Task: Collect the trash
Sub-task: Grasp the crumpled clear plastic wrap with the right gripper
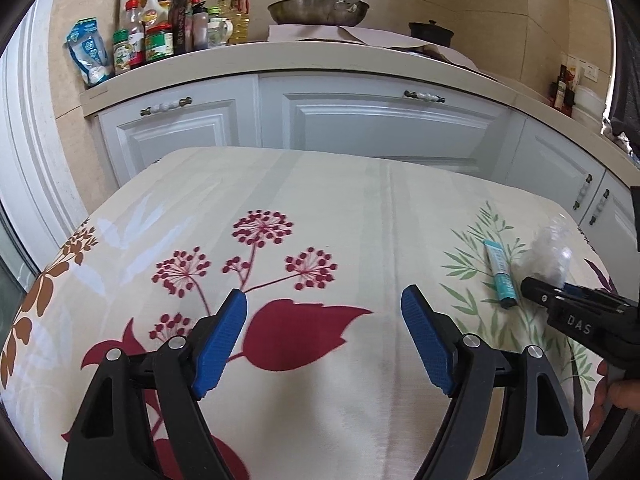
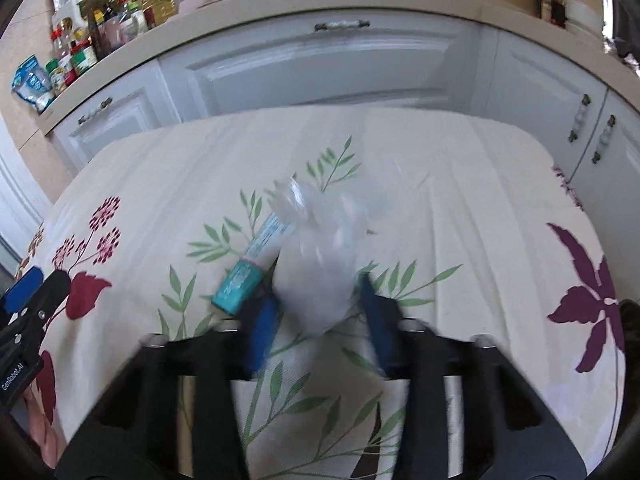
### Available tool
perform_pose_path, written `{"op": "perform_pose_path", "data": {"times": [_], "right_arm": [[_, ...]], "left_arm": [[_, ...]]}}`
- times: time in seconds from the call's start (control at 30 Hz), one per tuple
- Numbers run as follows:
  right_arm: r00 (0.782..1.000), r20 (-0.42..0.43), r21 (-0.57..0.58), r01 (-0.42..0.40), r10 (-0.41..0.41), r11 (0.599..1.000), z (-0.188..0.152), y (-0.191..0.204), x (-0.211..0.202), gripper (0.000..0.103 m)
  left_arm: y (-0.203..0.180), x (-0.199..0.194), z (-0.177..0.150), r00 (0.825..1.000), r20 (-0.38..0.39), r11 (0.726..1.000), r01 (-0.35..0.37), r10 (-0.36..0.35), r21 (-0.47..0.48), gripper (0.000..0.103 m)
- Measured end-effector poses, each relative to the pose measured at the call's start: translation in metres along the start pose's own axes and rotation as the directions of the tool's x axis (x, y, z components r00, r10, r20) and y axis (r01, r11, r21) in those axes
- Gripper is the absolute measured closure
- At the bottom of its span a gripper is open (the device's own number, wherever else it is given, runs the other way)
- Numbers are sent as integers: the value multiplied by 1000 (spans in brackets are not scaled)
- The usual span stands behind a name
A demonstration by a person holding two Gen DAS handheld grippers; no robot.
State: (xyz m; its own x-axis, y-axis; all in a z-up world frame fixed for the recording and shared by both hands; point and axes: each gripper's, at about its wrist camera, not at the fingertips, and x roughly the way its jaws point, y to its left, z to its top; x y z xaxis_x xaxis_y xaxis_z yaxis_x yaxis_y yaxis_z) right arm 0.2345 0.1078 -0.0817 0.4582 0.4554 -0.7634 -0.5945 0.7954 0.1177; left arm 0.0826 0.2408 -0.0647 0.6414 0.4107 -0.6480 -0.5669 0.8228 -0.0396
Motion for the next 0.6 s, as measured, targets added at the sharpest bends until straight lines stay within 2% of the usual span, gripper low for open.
{"op": "perform_pose_path", "data": {"times": [0.07,0.6], "right_arm": [[1000,24,-8,12,-12,1000,0,-1,-6,73],[996,49,45,74,-76,996,-15,-47,-30,74]], "left_arm": [[-4,0,0,1000,1,1000,8,-8,9,26],[-47,1,3,997,-5,995,80,-80,63,26]]}}
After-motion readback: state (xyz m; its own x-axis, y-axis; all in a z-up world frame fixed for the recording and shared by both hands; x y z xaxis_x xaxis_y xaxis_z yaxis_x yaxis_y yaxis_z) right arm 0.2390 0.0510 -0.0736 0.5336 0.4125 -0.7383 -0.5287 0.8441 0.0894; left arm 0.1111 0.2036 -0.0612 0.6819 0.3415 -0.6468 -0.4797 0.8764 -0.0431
